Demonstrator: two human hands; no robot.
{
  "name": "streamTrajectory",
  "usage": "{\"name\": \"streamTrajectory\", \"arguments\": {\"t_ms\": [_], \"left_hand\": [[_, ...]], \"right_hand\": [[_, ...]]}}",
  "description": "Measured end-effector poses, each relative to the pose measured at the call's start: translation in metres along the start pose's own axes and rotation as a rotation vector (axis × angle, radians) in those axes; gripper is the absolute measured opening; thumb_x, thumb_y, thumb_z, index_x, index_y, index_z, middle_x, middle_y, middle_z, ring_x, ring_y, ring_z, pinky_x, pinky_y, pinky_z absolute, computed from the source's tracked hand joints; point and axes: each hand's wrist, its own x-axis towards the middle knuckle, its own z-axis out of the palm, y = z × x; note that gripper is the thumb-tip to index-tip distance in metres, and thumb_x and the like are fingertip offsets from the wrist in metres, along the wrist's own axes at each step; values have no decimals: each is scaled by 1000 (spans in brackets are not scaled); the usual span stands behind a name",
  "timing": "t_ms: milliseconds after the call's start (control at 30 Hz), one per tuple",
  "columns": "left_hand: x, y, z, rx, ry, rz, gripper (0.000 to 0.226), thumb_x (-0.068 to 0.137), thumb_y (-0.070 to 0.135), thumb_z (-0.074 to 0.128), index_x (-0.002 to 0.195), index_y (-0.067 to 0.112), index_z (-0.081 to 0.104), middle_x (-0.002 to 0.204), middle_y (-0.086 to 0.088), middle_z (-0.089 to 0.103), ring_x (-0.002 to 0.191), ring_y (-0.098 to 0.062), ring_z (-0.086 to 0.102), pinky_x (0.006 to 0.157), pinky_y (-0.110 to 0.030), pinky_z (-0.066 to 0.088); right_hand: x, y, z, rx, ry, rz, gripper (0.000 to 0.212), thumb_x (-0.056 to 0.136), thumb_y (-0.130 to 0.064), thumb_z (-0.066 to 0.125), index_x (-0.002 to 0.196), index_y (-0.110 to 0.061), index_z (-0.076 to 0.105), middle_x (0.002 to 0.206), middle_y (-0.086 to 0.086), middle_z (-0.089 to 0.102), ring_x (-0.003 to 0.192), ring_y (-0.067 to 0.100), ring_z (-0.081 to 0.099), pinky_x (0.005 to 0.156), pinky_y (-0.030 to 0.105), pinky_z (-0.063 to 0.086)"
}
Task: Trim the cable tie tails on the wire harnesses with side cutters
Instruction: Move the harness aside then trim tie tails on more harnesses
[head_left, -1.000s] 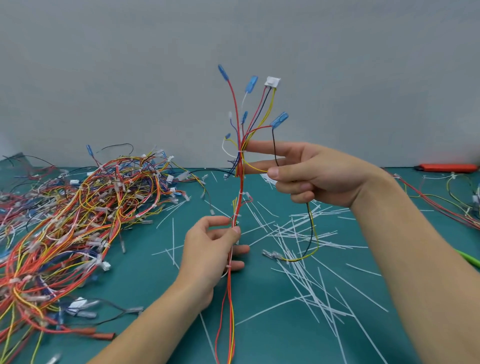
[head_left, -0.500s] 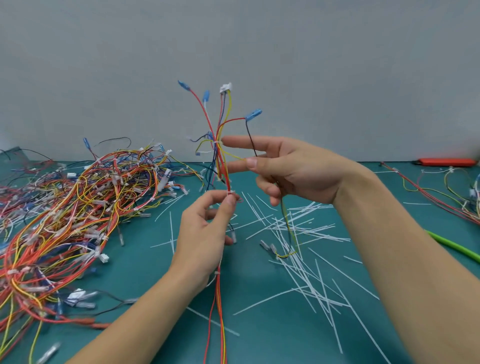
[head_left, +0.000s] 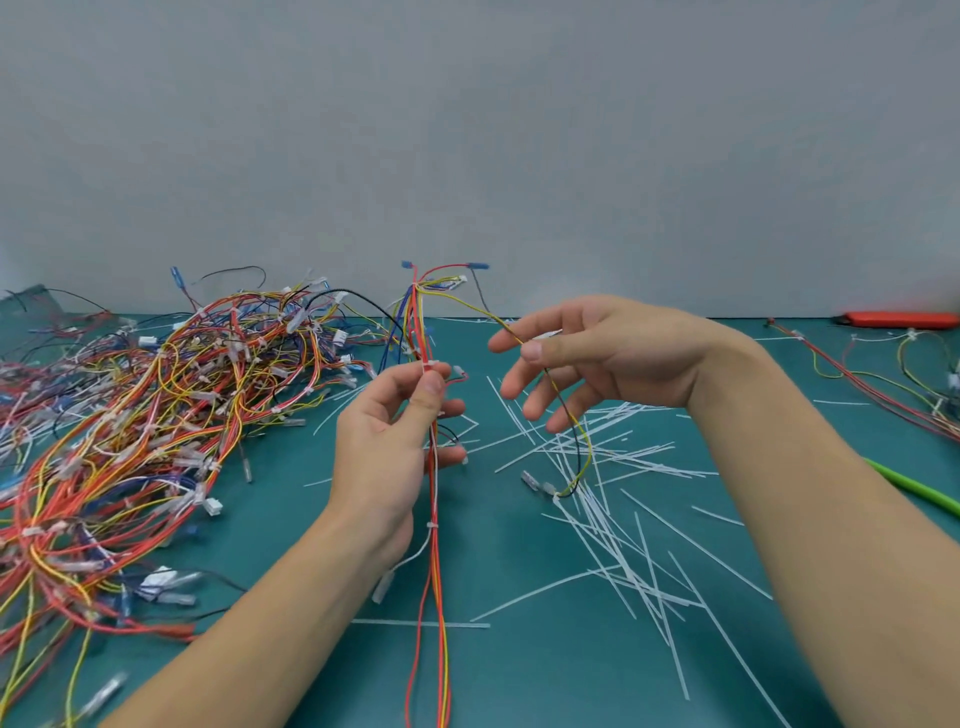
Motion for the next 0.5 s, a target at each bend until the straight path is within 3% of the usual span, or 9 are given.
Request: {"name": "streamTrajectory", "arguments": {"t_ms": [200,400,500], "left_hand": [[1,0,1,-6,15,-22,11,101,20,63,106,16,72,109,4,76,92,-19,71,52,-29,58],[-2,1,2,1,-29,-14,19,102,20,61,116,12,70,121,-4,72,105,-22,74,56,-34,61],[-2,1,1,-9,-53,-23,20,102,21,61,117,12,71,121,-4,72,105,-22,74,57,-34,61]], "right_hand": [[4,-3,-3,248,105,-18,29,105,-5,49,131,-9,63,109,10,78,80,16,77,60,26,61],[17,-4,2,774,291,-49,25,106,4,41,122,3,60,101,13,79,71,11,77,56,19,59],[18,0,1,794,319,-22,23,107,2,41,117,6,62,103,12,79,74,12,77,57,19,60]]}}
